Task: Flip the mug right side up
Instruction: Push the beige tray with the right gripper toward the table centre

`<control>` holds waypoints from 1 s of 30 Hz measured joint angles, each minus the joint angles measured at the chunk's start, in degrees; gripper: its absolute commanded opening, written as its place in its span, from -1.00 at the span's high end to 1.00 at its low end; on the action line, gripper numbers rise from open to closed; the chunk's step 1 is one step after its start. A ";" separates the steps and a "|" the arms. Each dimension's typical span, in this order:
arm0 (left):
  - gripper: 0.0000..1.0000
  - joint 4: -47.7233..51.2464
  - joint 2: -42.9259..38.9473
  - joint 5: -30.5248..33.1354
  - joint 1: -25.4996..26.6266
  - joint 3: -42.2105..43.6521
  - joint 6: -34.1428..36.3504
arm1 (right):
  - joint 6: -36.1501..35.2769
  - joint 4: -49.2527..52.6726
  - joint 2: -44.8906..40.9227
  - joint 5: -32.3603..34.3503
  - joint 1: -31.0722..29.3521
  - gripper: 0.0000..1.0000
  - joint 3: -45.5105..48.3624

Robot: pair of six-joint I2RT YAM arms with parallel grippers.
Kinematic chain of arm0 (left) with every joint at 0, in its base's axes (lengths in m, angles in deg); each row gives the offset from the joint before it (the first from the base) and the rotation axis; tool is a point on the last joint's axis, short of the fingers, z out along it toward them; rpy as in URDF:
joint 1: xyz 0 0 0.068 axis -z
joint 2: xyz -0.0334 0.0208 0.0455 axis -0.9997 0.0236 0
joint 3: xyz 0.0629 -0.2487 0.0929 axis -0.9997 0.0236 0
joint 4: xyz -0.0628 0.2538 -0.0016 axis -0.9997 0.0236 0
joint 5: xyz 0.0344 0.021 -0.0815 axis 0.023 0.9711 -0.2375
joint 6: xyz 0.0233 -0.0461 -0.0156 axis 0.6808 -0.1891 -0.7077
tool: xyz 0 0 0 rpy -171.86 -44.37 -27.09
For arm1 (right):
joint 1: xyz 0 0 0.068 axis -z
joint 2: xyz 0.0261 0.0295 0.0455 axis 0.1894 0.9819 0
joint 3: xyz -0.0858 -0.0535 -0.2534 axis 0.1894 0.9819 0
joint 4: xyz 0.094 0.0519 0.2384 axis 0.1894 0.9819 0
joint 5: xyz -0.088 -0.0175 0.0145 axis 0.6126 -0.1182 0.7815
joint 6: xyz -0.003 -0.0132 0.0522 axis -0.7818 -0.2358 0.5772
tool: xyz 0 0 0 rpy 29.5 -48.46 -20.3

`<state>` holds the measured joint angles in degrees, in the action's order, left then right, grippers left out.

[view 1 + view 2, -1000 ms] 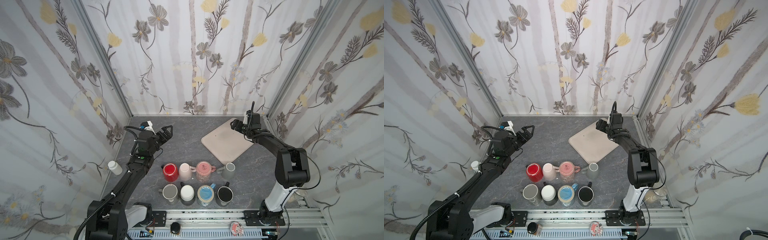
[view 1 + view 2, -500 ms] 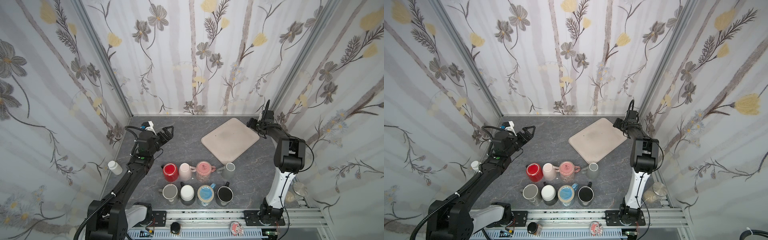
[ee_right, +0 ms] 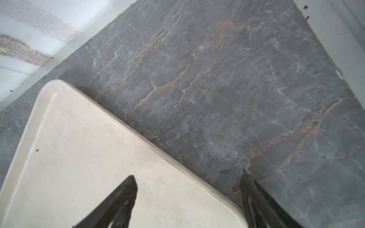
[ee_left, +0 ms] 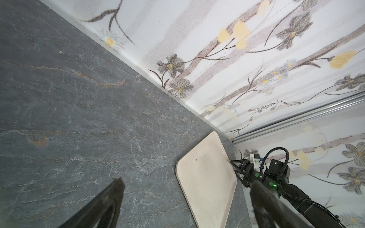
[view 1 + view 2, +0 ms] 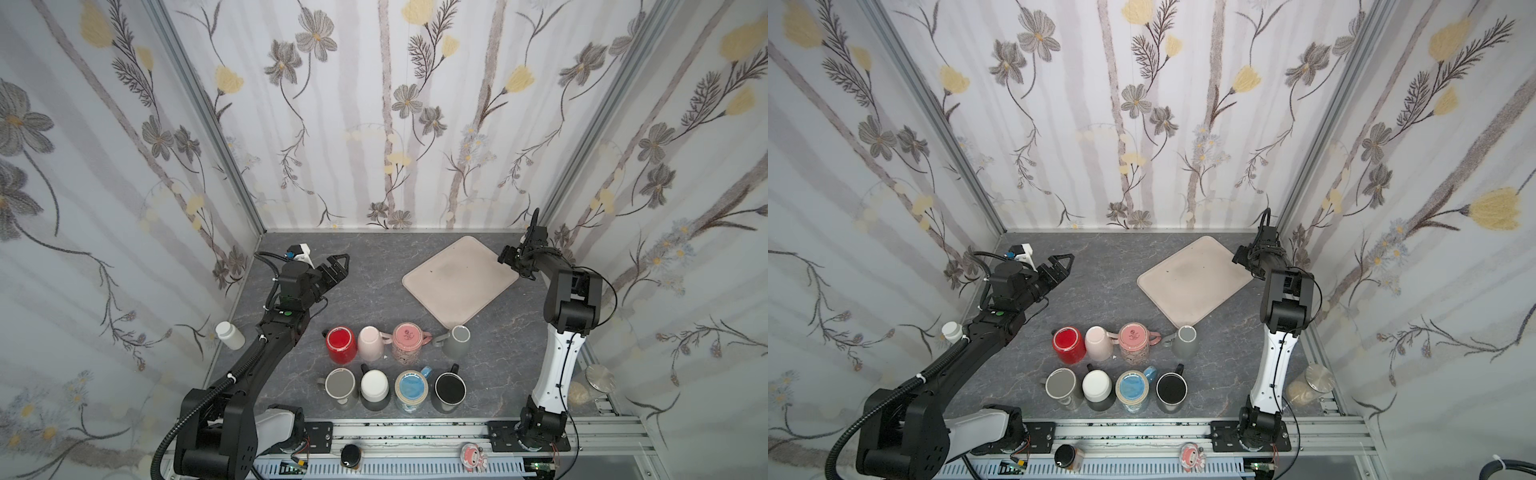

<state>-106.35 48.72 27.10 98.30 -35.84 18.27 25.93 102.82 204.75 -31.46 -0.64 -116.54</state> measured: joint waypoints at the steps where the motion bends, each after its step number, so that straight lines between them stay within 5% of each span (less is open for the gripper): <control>1: -1.00 -0.17 0.09 0.00 0.00 0.00 0.00 | 0.00 0.17 0.02 -0.11 -0.07 -0.46 -0.02; 16: -1.00 -0.90 0.42 -0.61 -0.07 0.02 -0.07 | 1.57 -5.90 -6.60 0.79 -5.25 0.14 13.97; 26: -1.00 -1.03 0.85 -1.07 -0.09 0.00 -0.24 | 3.74 -11.65 -13.70 2.14 -9.46 0.23 26.10; 30: -1.00 -1.03 1.92 -1.90 -0.11 -0.09 -1.18 | 4.09 -11.67 -15.28 2.71 -11.39 -0.04 27.80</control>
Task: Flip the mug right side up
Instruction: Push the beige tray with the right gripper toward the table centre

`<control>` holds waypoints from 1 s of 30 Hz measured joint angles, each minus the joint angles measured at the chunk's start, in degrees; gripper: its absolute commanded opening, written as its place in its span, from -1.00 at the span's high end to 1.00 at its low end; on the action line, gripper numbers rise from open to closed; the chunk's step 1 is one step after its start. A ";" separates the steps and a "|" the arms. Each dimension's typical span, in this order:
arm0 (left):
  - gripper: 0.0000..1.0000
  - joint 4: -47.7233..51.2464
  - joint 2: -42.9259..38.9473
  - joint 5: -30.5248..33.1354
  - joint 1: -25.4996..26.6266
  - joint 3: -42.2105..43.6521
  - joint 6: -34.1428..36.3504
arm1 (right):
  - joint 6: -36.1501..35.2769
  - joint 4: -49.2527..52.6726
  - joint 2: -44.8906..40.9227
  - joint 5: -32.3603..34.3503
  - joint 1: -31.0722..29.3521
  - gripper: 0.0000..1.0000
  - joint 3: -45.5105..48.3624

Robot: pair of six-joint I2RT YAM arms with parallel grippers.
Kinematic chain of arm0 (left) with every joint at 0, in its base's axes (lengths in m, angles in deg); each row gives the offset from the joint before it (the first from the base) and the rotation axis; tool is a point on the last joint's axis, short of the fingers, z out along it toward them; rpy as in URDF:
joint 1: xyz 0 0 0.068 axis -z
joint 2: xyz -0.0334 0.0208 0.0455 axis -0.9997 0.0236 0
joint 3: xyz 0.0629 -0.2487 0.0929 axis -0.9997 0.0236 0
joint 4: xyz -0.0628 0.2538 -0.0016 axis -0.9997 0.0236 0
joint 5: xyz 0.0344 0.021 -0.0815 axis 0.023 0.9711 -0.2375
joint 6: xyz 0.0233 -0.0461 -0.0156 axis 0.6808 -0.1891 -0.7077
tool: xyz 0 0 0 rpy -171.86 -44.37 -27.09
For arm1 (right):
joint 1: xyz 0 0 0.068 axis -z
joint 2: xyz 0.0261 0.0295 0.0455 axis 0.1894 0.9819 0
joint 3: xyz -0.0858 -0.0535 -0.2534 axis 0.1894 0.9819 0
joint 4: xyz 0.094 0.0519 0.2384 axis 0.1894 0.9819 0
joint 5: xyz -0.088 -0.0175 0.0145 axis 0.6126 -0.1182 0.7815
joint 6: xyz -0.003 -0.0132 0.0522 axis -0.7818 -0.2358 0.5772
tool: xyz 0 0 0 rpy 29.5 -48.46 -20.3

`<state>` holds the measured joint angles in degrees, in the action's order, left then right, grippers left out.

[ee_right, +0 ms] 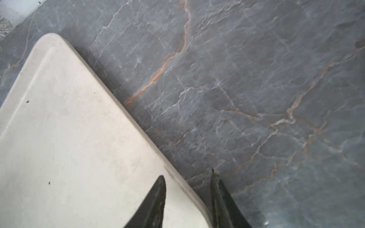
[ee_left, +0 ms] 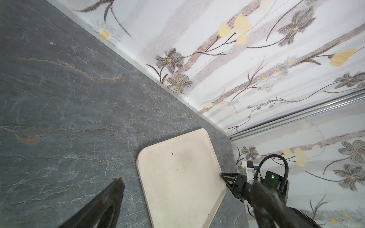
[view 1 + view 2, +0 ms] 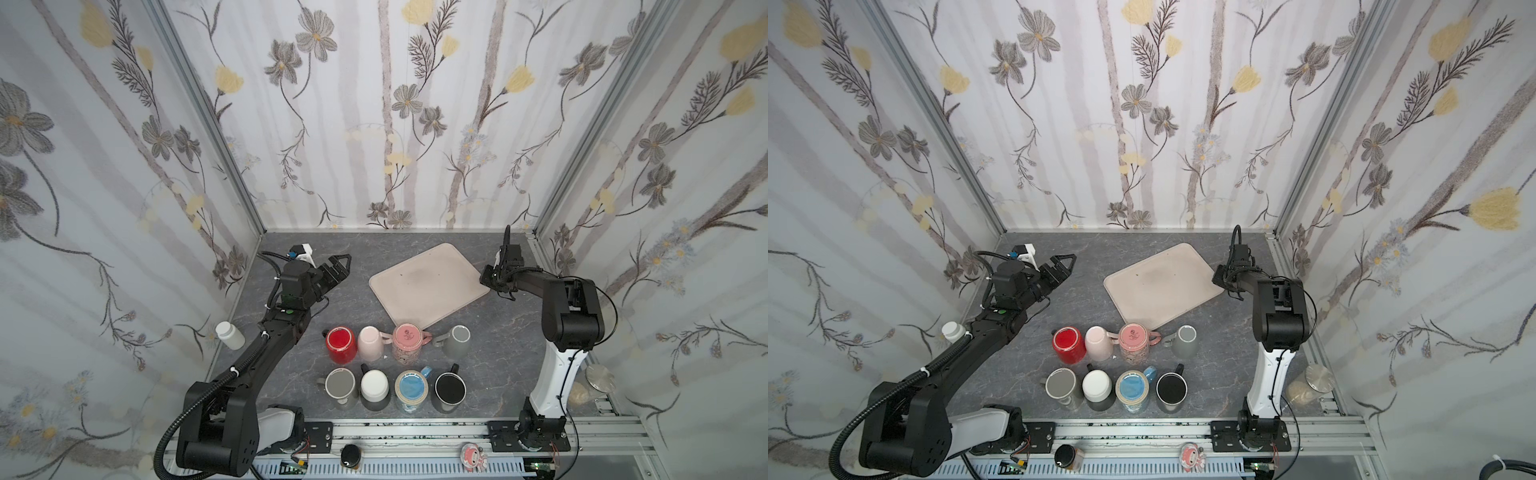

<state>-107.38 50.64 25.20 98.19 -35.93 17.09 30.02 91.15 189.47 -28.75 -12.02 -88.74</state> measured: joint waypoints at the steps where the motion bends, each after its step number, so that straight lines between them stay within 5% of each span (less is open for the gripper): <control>1: -1.00 0.02 0.09 -0.17 0.00 0.00 0.00 | -0.22 0.42 -0.28 0.55 -0.55 -0.07 0.00; 10: -1.00 -0.02 0.15 -0.63 -0.02 0.00 -0.13 | -10.25 8.94 1.75 2.71 -1.44 -0.31 -8.48; 20: -1.00 -0.02 0.31 -0.83 0.00 0.00 -0.20 | -20.50 19.34 9.11 0.94 -1.38 -0.24 -20.15; 24: -1.00 -0.02 0.37 -0.87 0.00 0.00 -0.20 | -21.73 21.68 11.04 0.35 -1.22 -0.07 -22.88; 30: -1.00 -0.02 0.37 -0.87 0.00 0.00 -0.20 | -22.27 21.55 12.41 -0.94 -1.03 0.45 -24.15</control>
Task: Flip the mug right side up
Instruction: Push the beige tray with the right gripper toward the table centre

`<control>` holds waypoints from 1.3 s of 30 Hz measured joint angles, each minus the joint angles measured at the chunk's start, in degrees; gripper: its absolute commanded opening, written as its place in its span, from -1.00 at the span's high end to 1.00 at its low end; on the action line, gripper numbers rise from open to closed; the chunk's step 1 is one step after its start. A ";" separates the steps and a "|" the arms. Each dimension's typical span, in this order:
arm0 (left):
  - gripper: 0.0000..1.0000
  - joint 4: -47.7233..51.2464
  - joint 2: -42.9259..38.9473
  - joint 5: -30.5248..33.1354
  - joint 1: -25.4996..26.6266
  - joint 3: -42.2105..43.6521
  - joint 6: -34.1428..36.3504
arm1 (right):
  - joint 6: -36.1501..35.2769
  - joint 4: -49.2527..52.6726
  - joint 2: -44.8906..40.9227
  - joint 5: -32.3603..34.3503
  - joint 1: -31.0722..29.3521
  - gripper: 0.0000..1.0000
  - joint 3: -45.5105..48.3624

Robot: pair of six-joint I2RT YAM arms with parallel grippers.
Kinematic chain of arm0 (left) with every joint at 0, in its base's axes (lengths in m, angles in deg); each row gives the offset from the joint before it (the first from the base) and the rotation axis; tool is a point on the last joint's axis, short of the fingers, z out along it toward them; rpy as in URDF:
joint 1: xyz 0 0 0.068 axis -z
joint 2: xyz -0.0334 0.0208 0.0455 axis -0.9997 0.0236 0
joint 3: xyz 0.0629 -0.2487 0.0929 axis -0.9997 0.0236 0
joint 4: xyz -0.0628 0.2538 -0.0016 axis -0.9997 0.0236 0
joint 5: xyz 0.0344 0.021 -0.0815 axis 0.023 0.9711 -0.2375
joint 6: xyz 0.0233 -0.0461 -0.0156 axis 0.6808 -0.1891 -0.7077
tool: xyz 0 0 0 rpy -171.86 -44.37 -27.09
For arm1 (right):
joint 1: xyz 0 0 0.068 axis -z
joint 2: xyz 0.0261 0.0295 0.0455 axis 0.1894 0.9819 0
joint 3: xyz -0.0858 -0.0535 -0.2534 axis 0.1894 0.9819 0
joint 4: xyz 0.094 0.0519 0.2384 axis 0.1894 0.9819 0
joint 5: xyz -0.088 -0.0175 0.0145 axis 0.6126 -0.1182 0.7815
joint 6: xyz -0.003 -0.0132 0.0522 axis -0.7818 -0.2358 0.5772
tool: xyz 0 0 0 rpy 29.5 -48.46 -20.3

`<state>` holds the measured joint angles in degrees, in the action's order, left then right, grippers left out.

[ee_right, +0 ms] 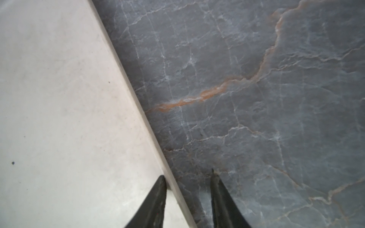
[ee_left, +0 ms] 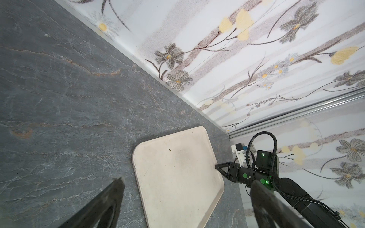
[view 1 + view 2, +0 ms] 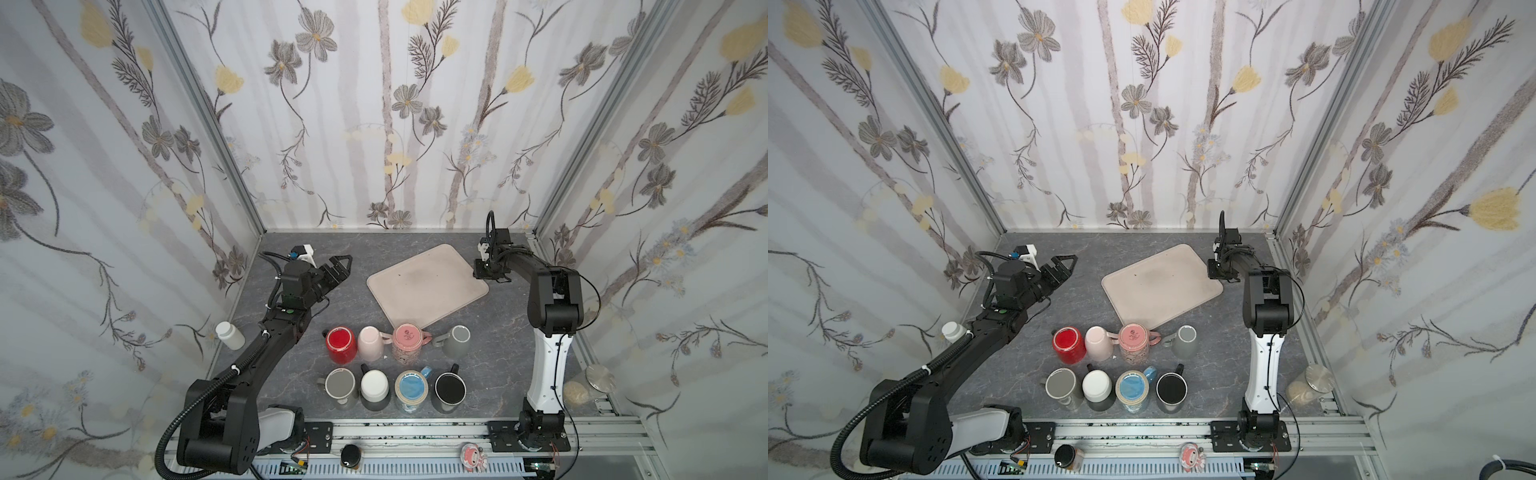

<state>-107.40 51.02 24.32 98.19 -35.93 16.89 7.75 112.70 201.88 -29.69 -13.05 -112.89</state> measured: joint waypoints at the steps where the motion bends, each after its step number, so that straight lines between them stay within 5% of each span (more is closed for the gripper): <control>1: -1.00 0.00 0.02 0.00 0.00 0.00 0.00 | 0.00 -0.28 0.15 -0.46 0.00 0.51 -0.02; 13: -1.00 0.00 -0.02 0.00 0.00 0.00 -0.22 | 2.21 -5.18 -2.38 -5.51 -0.90 1.00 5.51; 39: -1.00 0.04 -2.67 -0.20 0.11 0.00 -1.90 | 10.69 -8.44 -10.56 -0.50 -9.25 1.00 17.03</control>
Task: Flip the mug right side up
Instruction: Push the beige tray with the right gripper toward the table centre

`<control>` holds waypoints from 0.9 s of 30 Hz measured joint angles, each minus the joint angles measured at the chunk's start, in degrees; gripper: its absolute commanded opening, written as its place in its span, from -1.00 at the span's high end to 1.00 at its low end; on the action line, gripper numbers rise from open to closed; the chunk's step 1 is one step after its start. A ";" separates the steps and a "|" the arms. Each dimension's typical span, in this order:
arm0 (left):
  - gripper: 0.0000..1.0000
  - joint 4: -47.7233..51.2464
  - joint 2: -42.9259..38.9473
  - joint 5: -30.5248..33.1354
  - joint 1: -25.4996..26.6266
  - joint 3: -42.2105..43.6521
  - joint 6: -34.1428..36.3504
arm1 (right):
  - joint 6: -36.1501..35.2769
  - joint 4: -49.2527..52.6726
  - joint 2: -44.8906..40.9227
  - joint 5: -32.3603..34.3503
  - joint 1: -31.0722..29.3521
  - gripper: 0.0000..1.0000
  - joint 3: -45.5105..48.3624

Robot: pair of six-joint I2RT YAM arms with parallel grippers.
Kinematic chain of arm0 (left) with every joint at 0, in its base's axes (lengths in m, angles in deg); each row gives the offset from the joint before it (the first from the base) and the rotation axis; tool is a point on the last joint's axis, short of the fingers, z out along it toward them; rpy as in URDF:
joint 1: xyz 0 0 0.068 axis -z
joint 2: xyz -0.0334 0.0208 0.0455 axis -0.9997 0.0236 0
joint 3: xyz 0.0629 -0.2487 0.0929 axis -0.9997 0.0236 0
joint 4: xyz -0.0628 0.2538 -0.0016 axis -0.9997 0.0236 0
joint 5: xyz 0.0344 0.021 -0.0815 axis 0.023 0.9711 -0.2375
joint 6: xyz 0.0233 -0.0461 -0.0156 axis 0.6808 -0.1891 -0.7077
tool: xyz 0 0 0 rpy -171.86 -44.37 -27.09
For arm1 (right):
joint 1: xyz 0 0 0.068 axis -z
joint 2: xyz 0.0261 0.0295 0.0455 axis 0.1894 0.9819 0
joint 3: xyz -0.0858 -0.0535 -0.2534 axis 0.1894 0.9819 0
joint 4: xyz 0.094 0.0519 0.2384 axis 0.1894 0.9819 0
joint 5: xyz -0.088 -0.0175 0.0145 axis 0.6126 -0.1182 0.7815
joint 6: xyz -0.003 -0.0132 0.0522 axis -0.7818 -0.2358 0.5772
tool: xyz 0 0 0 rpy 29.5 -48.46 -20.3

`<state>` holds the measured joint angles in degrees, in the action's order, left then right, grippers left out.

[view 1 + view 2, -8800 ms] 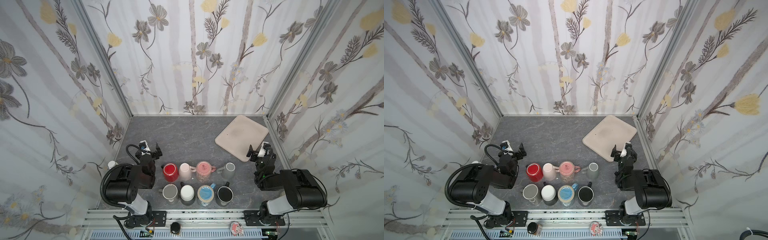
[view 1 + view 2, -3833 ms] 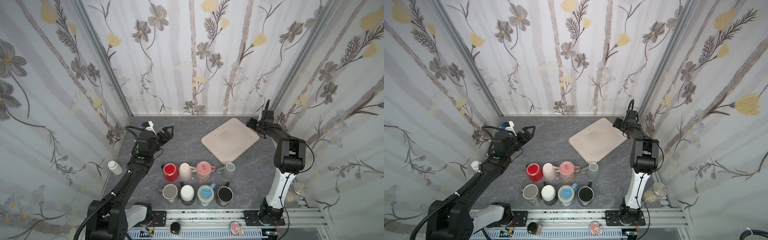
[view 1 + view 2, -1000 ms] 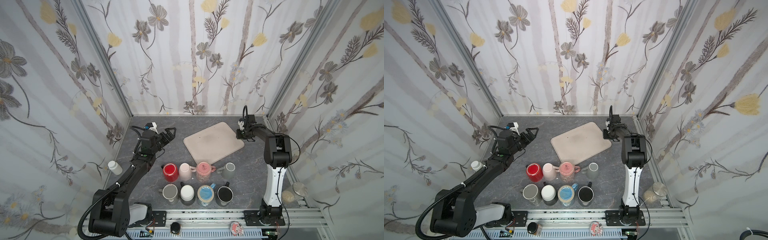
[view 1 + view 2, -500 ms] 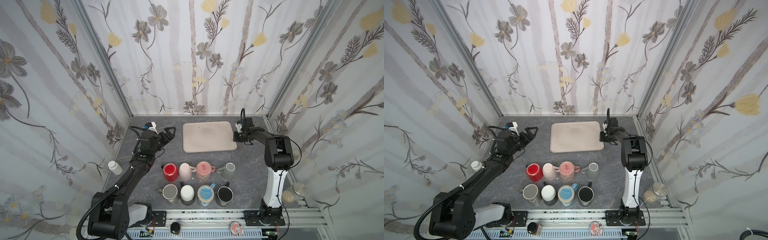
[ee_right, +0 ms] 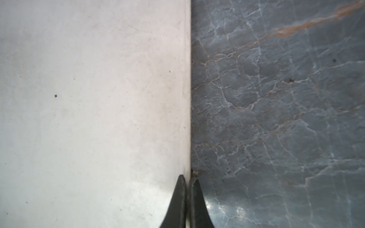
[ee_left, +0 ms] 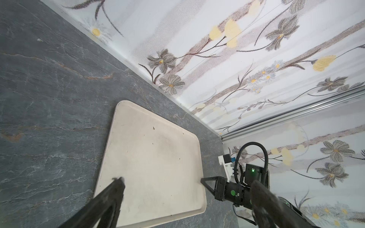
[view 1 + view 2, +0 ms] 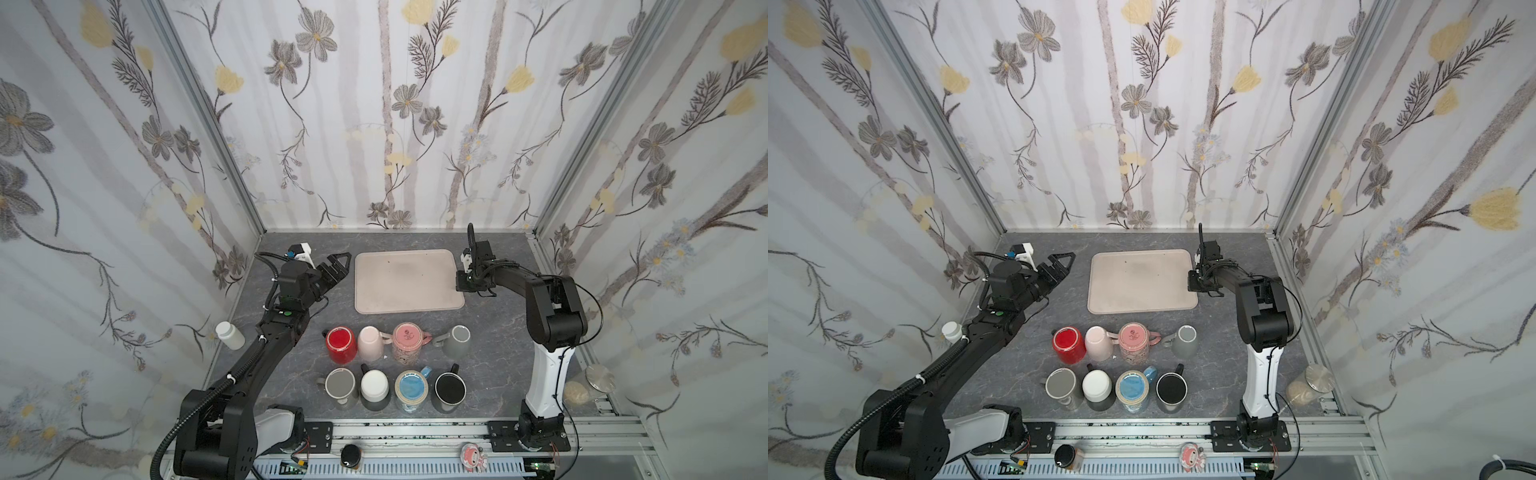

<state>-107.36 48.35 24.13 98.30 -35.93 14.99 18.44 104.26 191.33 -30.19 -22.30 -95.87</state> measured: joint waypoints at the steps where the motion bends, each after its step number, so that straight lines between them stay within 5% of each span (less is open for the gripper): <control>1: -1.00 0.00 -0.02 0.00 0.00 0.00 -0.04 | 0.33 0.00 -0.17 0.24 -0.04 1.00 0.15; 13: -1.00 0.02 -0.33 0.02 0.00 0.13 -0.04 | 2.64 1.16 1.11 0.85 -1.33 0.95 -1.90; 18: -1.00 0.24 -0.72 0.02 0.00 0.33 -0.02 | 2.60 1.27 1.09 2.43 -1.42 0.04 -1.97; 27: -1.00 0.63 -2.05 -0.02 0.00 0.33 0.00 | 2.45 -0.11 -9.68 3.91 -1.68 -0.29 0.11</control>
<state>-106.72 46.30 24.10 98.30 -35.60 14.99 20.89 104.15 181.64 -26.28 -23.98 -95.76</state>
